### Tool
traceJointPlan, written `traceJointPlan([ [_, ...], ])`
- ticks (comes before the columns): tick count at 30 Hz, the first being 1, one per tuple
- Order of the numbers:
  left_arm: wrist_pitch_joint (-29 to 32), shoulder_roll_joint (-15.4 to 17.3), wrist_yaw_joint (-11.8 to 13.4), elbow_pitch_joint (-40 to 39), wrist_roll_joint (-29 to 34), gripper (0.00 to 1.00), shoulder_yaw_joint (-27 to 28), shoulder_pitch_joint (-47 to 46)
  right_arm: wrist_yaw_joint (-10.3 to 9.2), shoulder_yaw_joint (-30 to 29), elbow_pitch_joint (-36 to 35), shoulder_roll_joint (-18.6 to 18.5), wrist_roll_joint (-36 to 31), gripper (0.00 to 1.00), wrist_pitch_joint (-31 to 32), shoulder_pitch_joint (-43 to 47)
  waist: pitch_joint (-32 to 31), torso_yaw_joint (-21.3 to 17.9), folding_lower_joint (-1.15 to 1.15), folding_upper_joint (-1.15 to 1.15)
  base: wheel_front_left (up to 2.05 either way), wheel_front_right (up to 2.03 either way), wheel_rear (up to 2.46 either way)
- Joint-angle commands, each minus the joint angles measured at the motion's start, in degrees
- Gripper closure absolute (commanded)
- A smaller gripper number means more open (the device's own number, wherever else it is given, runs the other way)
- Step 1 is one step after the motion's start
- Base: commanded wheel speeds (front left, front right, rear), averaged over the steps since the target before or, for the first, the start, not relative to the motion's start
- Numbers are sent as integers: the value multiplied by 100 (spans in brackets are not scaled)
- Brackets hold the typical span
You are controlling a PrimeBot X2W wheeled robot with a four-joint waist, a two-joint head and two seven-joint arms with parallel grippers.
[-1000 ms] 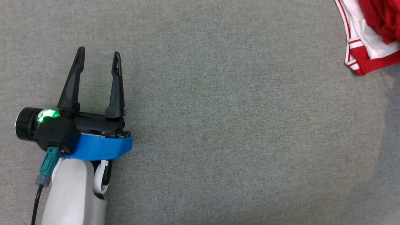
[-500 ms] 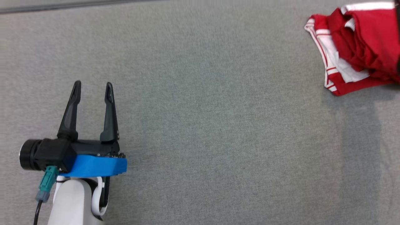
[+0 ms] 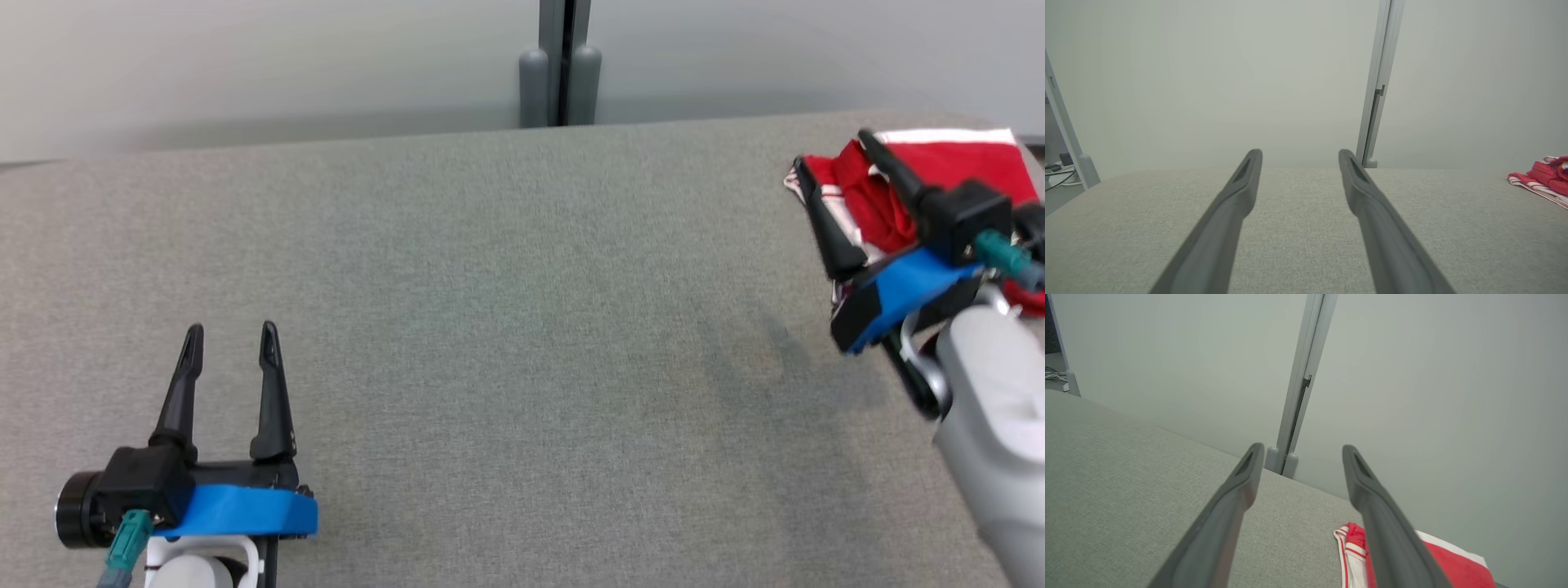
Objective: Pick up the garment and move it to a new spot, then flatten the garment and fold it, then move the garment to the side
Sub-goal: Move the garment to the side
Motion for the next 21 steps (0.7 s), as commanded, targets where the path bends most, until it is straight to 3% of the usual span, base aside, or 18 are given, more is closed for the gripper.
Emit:
traceJointPlan([
  [1, -10, -4, 30, 21, -35, 0, 31, 66, -1, -77, -113, 72, -40, 0, -27, 242, -100, -6, 1, 1, 0, 0, 0],
  [21, -10, -51, 40, 257, -139, 0, -31, 465, -1, -1468, -1827, 1045, -283, 0, -29, 3049, -678, 42, 1, 1, 0, 0, 0],
])
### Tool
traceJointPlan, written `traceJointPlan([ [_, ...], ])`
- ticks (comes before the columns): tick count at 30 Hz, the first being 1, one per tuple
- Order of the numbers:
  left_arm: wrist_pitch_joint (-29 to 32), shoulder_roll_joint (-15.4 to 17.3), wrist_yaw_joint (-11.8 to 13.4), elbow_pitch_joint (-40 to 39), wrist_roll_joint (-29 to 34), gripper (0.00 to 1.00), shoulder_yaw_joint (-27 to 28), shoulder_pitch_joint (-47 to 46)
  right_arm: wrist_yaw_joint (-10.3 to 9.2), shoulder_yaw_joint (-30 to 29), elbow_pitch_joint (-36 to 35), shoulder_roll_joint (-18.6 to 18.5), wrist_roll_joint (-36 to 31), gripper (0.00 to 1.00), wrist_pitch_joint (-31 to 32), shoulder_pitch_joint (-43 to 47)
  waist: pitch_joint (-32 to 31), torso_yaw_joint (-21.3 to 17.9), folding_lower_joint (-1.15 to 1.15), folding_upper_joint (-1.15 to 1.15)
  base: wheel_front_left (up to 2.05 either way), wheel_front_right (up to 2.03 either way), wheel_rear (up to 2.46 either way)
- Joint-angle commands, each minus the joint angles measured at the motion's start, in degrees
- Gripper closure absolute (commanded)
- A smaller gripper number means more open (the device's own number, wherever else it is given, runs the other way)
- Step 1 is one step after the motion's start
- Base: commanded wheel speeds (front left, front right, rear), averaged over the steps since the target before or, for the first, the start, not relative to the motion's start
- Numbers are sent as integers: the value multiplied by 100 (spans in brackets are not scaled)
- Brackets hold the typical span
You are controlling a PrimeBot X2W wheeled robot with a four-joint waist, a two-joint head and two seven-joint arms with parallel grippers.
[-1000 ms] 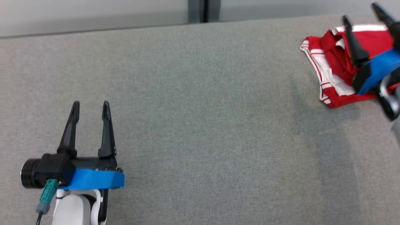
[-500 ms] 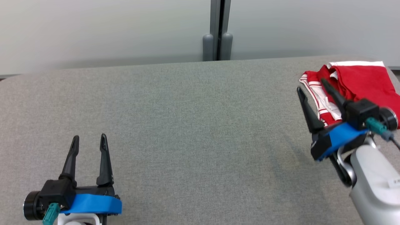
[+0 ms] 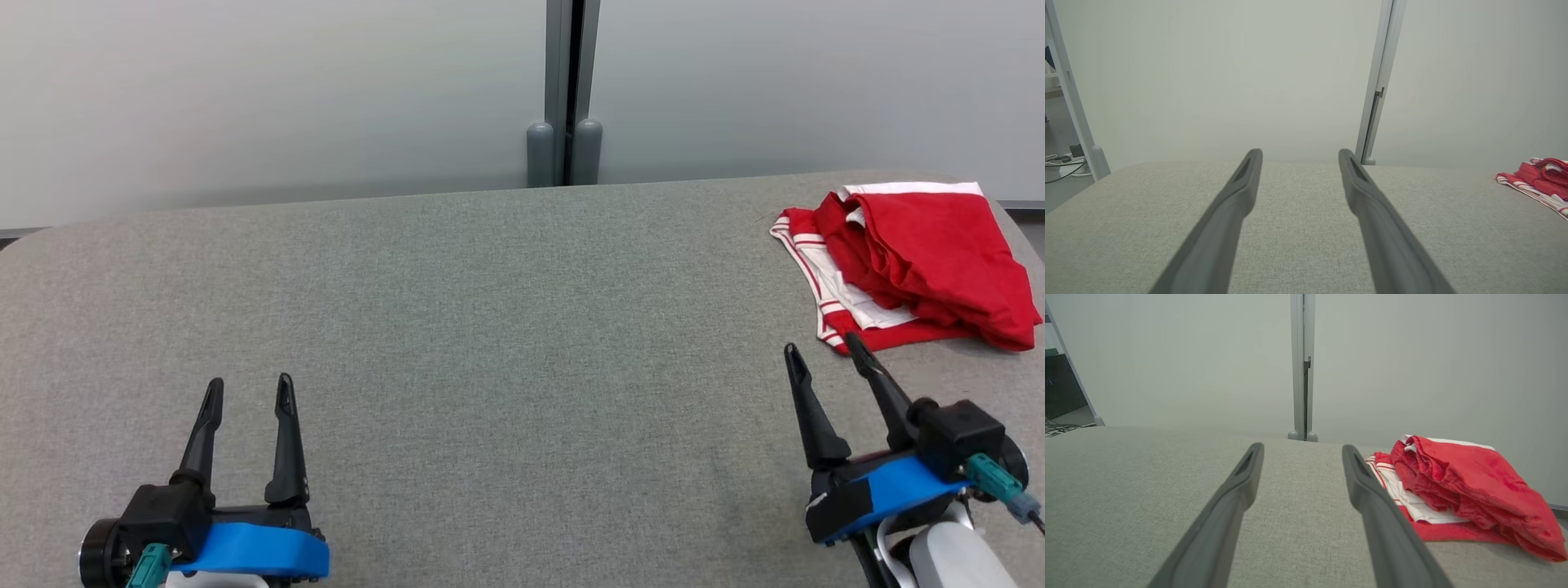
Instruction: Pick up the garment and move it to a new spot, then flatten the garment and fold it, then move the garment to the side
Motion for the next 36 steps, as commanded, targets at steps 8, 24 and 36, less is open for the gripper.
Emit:
traceJointPlan([
  [8, -11, -8, -5, 114, -33, 0, -68, 26, -1, -467, -613, 505, -198, 0, -28, 813, -104, 66, 0, 1, 0, 0, 0],
  [24, -10, -12, -21, 201, -68, 0, -75, 91, 0, -852, -1484, 852, -509, 0, 297, 1352, -263, 201, 0, 1, 0, 0, 0],
  [36, -10, -12, 15, 330, -80, 0, -77, 84, 0, -815, -1463, 866, -454, 0, 357, 1381, -322, 212, 0, 1, 0, 0, 0],
])
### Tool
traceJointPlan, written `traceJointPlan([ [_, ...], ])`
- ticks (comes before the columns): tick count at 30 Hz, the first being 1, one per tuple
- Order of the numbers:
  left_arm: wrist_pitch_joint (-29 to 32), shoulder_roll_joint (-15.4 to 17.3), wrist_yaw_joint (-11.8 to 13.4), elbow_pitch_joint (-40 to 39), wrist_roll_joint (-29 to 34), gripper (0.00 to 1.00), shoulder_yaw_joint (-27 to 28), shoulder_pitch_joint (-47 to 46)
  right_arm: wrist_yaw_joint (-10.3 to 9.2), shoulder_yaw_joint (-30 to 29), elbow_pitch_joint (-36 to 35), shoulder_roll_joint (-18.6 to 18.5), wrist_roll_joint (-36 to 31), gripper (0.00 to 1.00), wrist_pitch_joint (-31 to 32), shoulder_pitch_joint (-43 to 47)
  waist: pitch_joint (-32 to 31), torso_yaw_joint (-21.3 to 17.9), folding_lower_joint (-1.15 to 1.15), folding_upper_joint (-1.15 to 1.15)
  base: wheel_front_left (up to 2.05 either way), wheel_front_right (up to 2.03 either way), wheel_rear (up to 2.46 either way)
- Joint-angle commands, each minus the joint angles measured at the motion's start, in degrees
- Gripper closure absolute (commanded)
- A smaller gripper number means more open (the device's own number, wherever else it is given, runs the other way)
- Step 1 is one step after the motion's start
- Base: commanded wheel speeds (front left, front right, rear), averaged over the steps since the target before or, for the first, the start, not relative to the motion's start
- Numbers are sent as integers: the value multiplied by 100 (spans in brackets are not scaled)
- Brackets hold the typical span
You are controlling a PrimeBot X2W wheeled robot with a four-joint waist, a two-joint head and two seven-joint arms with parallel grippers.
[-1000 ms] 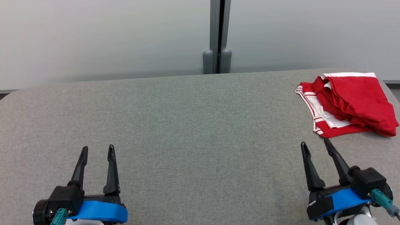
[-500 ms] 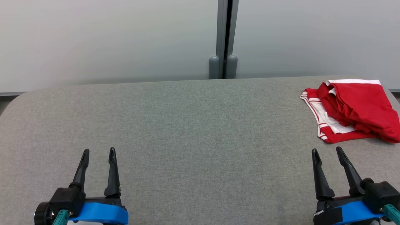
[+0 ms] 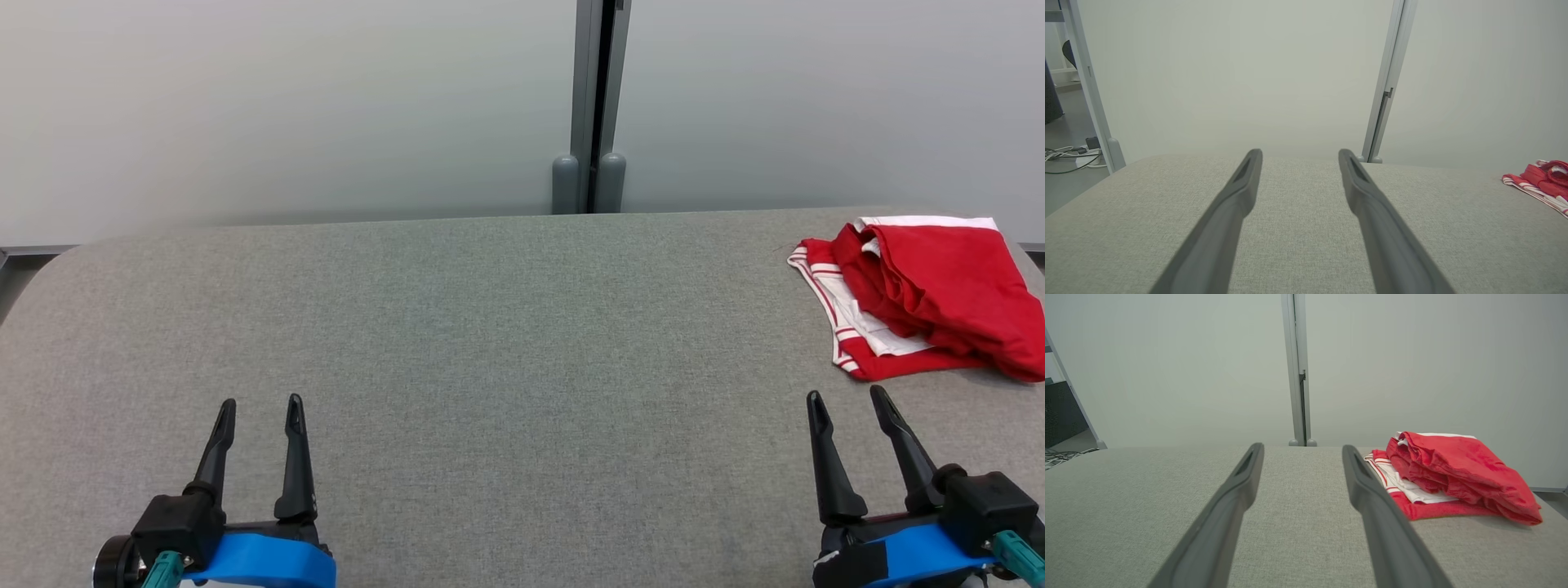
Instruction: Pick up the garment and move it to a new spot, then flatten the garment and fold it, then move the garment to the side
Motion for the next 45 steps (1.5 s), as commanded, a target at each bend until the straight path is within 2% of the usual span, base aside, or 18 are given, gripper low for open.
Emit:
traceJointPlan([
  [1, -10, -7, 16, 21, -1, 0, -4, 27, 1, -4, -8, 13, 37, 0, -8, 65, 3, -6, 0, 0, 0, 0, 0],
  [10, -10, -7, 59, 103, 83, 0, -1, -64, 1, -21, 75, 13, 93, 0, -32, 20, 18, -15, 0, 0, 0, 0, 0],
  [11, 3, 0, 26, 120, 48, 100, 5, -6, 0, -13, 74, 4, 92, 100, -12, -1, 17, -15, 0, 0, 0, 0, 0],
  [16, 77, -15, 24, 381, -49, 100, 29, 105, 0, -6, 316, 22, 197, 100, 25, 38, 17, -15, 0, 0, 0, 0, 0],
  [30, 468, -12, 1, 320, -1618, 100, 133, -31, 0, -71, 433, 1, 1772, 100, 339, -122, 12, -19, 0, 0, 0, 0, 0],
  [45, 811, -9, -20, 257, -3031, 100, 215, -147, 0, -135, 541, -13, 3183, 100, 626, -268, 8, -23, 0, 0, 0, 0, 0],
])
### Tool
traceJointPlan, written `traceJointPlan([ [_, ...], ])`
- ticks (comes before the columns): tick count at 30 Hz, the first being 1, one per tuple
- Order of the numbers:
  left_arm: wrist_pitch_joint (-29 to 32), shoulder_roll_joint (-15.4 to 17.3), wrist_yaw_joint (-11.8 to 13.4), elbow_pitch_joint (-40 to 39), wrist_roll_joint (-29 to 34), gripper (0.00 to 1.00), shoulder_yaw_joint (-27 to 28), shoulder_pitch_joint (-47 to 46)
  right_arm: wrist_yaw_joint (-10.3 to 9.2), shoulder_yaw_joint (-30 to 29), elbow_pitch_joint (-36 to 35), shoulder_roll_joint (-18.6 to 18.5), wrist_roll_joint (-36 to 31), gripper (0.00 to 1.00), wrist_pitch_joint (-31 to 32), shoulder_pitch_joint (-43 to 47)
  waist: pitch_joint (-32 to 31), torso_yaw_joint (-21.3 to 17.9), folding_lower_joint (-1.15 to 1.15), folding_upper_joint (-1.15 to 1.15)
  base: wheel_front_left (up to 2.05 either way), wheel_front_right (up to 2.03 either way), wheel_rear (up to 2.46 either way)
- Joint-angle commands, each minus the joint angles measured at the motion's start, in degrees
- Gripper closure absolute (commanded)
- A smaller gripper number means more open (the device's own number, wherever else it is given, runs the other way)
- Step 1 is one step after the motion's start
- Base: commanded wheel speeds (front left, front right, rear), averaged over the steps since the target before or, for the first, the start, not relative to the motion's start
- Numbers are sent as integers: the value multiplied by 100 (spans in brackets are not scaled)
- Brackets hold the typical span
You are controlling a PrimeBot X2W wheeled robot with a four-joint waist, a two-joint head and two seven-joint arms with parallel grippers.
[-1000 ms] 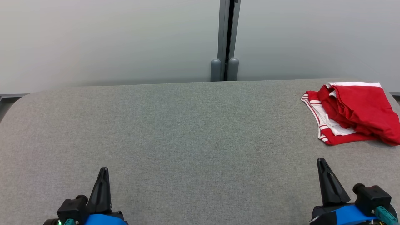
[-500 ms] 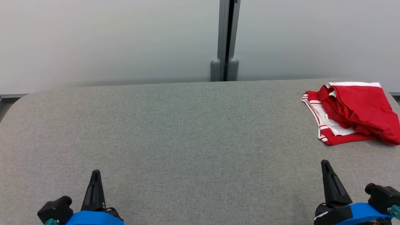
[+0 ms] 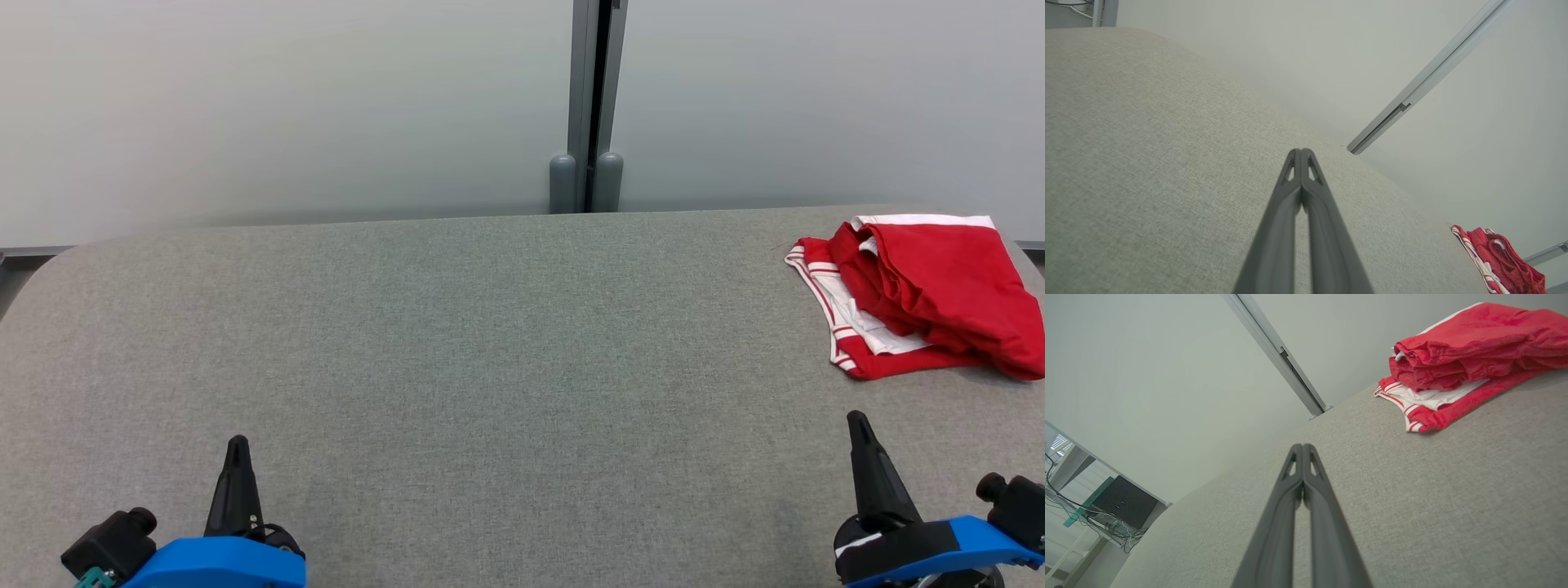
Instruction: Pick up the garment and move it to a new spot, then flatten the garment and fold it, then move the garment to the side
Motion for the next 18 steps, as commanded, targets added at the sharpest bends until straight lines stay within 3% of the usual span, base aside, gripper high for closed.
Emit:
traceJointPlan([
  [1, 42, 21, -27, -99, -204, 100, 25, -200, 0, -32, -46, -46, 212, 100, 38, -160, -1, 0, 0, -1, 0, 0, 0],
  [18, 376, 25, -50, -145, -1536, 100, 120, -316, 0, -98, 56, -55, 1538, 100, 320, -303, -5, -5, 0, -1, 0, 0, 0],
])
